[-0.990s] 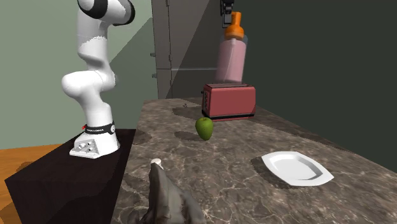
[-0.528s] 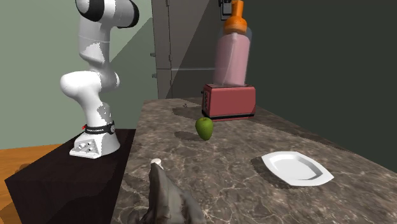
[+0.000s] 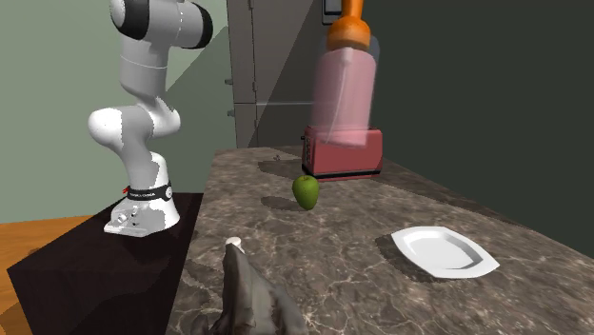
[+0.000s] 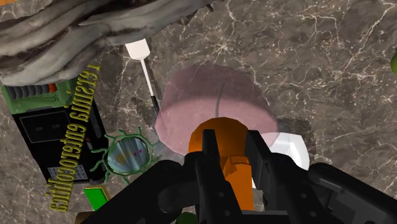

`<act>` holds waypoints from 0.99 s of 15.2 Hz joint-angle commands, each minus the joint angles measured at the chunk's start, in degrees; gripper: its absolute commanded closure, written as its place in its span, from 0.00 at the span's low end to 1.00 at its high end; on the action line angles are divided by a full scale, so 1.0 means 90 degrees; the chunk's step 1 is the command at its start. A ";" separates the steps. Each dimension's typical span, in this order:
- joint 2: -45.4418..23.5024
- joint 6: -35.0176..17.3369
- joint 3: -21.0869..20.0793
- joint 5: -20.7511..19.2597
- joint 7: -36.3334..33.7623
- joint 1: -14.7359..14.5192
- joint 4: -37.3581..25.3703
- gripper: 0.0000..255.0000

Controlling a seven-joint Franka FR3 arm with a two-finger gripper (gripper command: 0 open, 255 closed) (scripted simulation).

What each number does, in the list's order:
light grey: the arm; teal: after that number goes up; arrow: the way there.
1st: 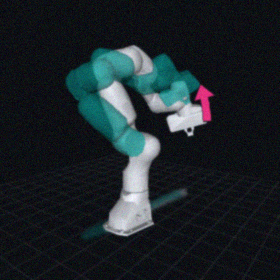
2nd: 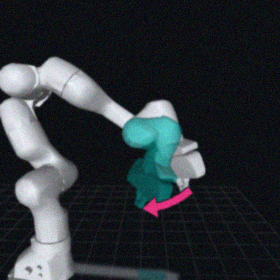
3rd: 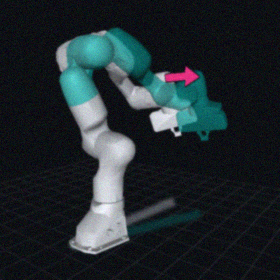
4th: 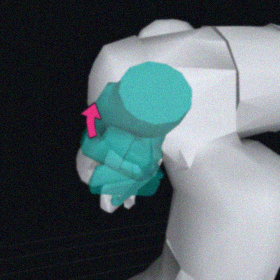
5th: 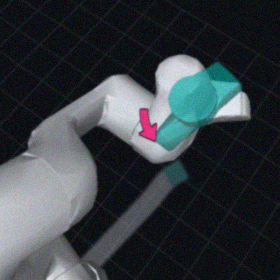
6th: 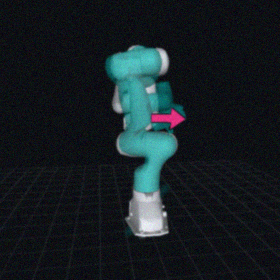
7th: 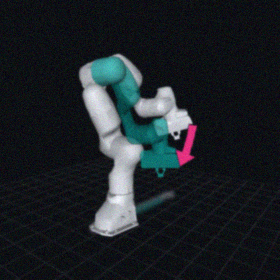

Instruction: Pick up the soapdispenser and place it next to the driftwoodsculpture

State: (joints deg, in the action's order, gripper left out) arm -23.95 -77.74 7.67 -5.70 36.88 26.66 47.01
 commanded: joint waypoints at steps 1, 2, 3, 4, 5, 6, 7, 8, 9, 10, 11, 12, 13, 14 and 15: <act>0.0253 -0.0331 0.0002 -0.0022 -0.0013 -0.0010 0.0566 1.00; 0.0361 -0.0484 0.0000 -0.0035 -0.0036 -0.0024 0.0828 1.00; 0.0456 -0.0628 -0.0002 -0.0047 -0.0057 -0.0037 0.1068 1.00; 0.0541 -0.0764 -0.0003 -0.0058 -0.0078 -0.0048 0.1290 1.00; 0.0618 -0.0894 -0.0005 -0.0068 -0.0098 -0.0057 0.1499 1.00; 0.0688 -0.1019 -0.0007 -0.0077 -0.0117 -0.0065 0.1695 1.00; 0.0753 -0.1140 -0.0009 -0.0086 -0.0135 -0.0072 0.1881 1.00; 0.0812 -0.1256 -0.0011 -0.0094 -0.0153 -0.0078 0.2057 1.00; 0.0866 -0.1370 -0.0013 -0.0102 -0.0170 -0.0084 0.2226 1.00; 0.0916 -0.1481 -0.0014 -0.0109 -0.0187 -0.0089 0.2388 1.00; 0.0962 -0.1589 -0.0015 -0.0116 -0.0204 -0.0093 0.2543 1.00; 0.1004 -0.1694 -0.0016 -0.0123 -0.0219 -0.0097 0.2692 1.00; 0.1044 -0.1798 -0.0017 -0.0129 -0.0235 -0.0101 0.2836 1.00; 0.1080 -0.1900 -0.0018 -0.0135 -0.0250 -0.0104 0.2974 1.00; 0.1113 -0.2000 -0.0019 -0.0141 -0.0265 -0.0107 0.3109 1.00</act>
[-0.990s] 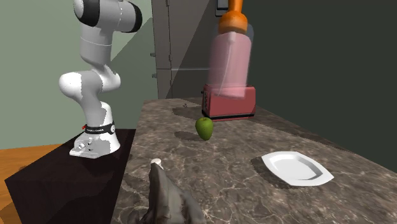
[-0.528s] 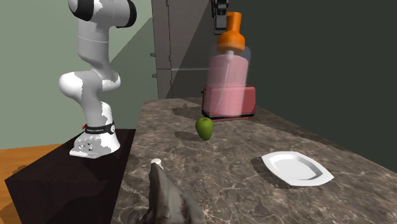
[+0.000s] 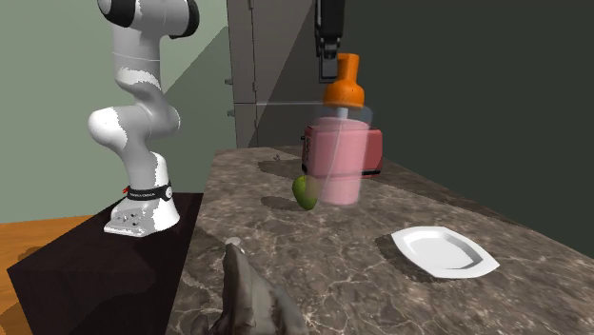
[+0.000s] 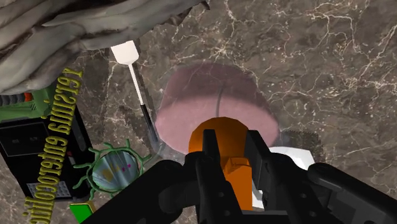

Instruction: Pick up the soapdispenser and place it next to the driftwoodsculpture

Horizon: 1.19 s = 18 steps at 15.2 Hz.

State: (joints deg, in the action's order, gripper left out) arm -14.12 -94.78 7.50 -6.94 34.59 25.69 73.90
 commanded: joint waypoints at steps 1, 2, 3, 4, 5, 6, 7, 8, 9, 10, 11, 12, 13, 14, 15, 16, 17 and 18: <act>0.0051 -0.0206 0.0000 -0.0009 -0.0025 -0.0002 0.0251 1.00; 0.0079 -0.0303 -0.0001 -0.0014 -0.0039 -0.0004 0.0376 1.00; 0.0104 -0.0399 -0.0001 -0.0020 -0.0053 -0.0006 0.0499 1.00; 0.0128 -0.0493 -0.0002 -0.0025 -0.0067 -0.0008 0.0617 1.00; 0.0149 -0.0587 -0.0002 -0.0030 -0.0081 -0.0010 0.0732 1.00; 0.0167 -0.0679 -0.0003 -0.0035 -0.0094 -0.0011 0.0844 1.00; 0.0184 -0.0770 -0.0003 -0.0039 -0.0107 -0.0012 0.0953 1.00; 0.0199 -0.0861 -0.0003 -0.0044 -0.0120 -0.0013 0.1059 1.00; 0.0212 -0.0951 -0.0004 -0.0048 -0.0133 -0.0014 0.1163 1.00; 0.0223 -0.1039 -0.0004 -0.0053 -0.0145 -0.0015 0.1263 1.00; 0.0232 -0.1128 -0.0004 -0.0057 -0.0158 -0.0015 0.1361 1.00; 0.0240 -0.1215 -0.0004 -0.0061 -0.0170 -0.0016 0.1457 1.00; 0.0246 -0.1302 -0.0004 -0.0065 -0.0182 -0.0016 0.1550 1.00; 0.0250 -0.1388 -0.0004 -0.0069 -0.0194 -0.0016 0.1641 1.00; 0.0252 -0.1473 -0.0003 -0.0073 -0.0206 -0.0016 0.1730 1.00; 0.0253 -0.1558 -0.0003 -0.0077 -0.0218 -0.0016 0.1816 1.00; 0.0253 -0.1642 -0.0003 -0.0081 -0.0230 -0.0016 0.1901 1.00; 0.0250 -0.1726 -0.0003 -0.0084 -0.0241 -0.0016 0.1983 1.00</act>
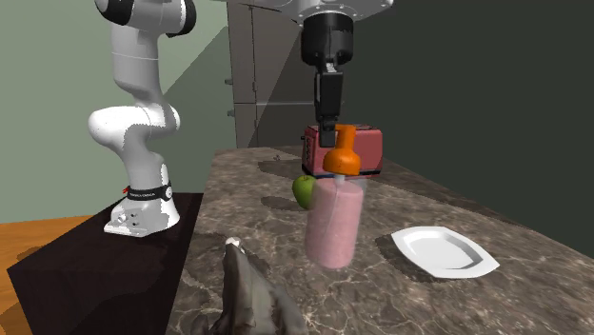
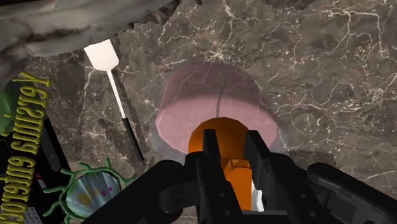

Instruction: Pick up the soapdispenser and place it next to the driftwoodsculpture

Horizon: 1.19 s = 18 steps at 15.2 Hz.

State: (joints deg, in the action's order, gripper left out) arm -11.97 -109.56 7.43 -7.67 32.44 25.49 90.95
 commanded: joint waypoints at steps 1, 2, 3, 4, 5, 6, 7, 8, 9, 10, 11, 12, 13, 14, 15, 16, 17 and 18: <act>0.0009 -0.0168 0.0005 -0.0007 -0.0013 0.0006 0.0169 1.00; 0.0004 -0.0250 0.0005 -0.0010 -0.0024 0.0007 0.0247 1.00; -0.0003 -0.0333 0.0005 -0.0014 -0.0035 0.0007 0.0324 1.00; -0.0011 -0.0414 0.0006 -0.0017 -0.0047 0.0008 0.0398 1.00; -0.0020 -0.0496 0.0006 -0.0021 -0.0058 0.0008 0.0471 1.00; -0.0031 -0.0577 0.0006 -0.0024 -0.0069 0.0009 0.0542 1.00; -0.0043 -0.0657 0.0007 -0.0028 -0.0080 0.0009 0.0611 1.00; -0.0056 -0.0738 0.0007 -0.0031 -0.0091 0.0010 0.0679 1.00; -0.0071 -0.0817 0.0008 -0.0034 -0.0101 0.0011 0.0744 1.00; -0.0087 -0.0897 0.0008 -0.0037 -0.0112 0.0012 0.0809 1.00; -0.0105 -0.0976 0.0009 -0.0041 -0.0123 0.0013 0.0871 1.00; -0.0123 -0.1055 0.0009 -0.0044 -0.0134 0.0014 0.0932 1.00; -0.0143 -0.1133 0.0010 -0.0047 -0.0144 0.0015 0.0991 1.00; -0.0164 -0.1211 0.0010 -0.0050 -0.0155 0.0016 0.1048 1.00; -0.0187 -0.1289 0.0011 -0.0053 -0.0165 0.0017 0.1104 1.00; -0.0211 -0.1366 0.0011 -0.0056 -0.0176 0.0018 0.1159 1.00; -0.0235 -0.1443 0.0012 -0.0059 -0.0186 0.0019 0.1211 1.00; -0.0261 -0.1520 0.0013 -0.0062 -0.0196 0.0020 0.1263 1.00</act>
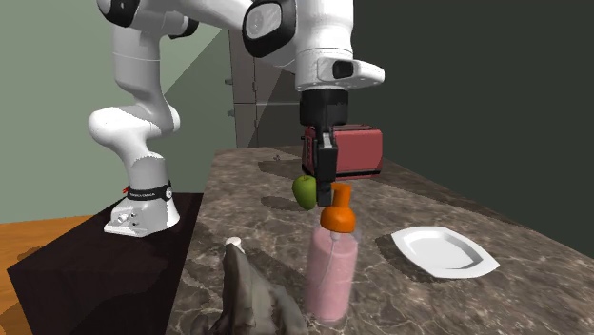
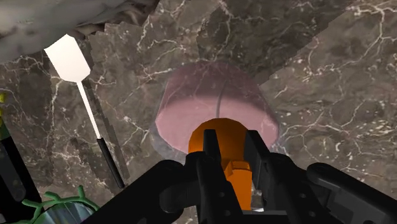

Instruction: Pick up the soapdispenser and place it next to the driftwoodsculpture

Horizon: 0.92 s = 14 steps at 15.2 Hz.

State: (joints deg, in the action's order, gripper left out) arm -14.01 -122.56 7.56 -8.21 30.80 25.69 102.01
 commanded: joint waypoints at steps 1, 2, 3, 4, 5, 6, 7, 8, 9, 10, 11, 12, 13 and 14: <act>-0.0062 -0.0152 -0.0001 -0.0006 -0.0025 0.0000 0.0084 1.00; -0.0091 -0.0228 0.0000 -0.0009 -0.0036 0.0001 0.0133 1.00; -0.0120 -0.0304 0.0000 -0.0011 -0.0046 0.0002 0.0179 1.00; -0.0165 -0.0412 0.0001 -0.0015 -0.0061 0.0004 0.0244 1.00; -0.0164 -0.0412 0.0001 -0.0016 -0.0061 0.0004 0.0245 1.00; -0.0164 -0.0411 0.0002 -0.0015 -0.0060 0.0003 0.0244 1.00; -0.0165 -0.0411 0.0002 -0.0015 -0.0060 0.0003 0.0244 1.00; -0.0165 -0.0411 0.0002 -0.0015 -0.0060 0.0003 0.0243 1.00; -0.0165 -0.0411 0.0003 -0.0015 -0.0060 0.0003 0.0243 1.00; -0.0165 -0.0411 0.0003 -0.0015 -0.0060 0.0002 0.0243 1.00; -0.0165 -0.0411 0.0003 -0.0015 -0.0060 0.0002 0.0243 1.00; -0.0165 -0.0411 0.0003 -0.0015 -0.0060 0.0002 0.0243 1.00; -0.0216 -0.0426 0.0001 -0.0009 -0.0063 0.0003 0.0209 0.00; -0.0222 -0.0423 -0.0004 -0.0011 -0.0076 -0.0006 0.0201 0.00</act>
State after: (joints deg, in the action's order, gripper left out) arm -15.87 -126.42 7.56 -8.29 30.19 25.68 103.64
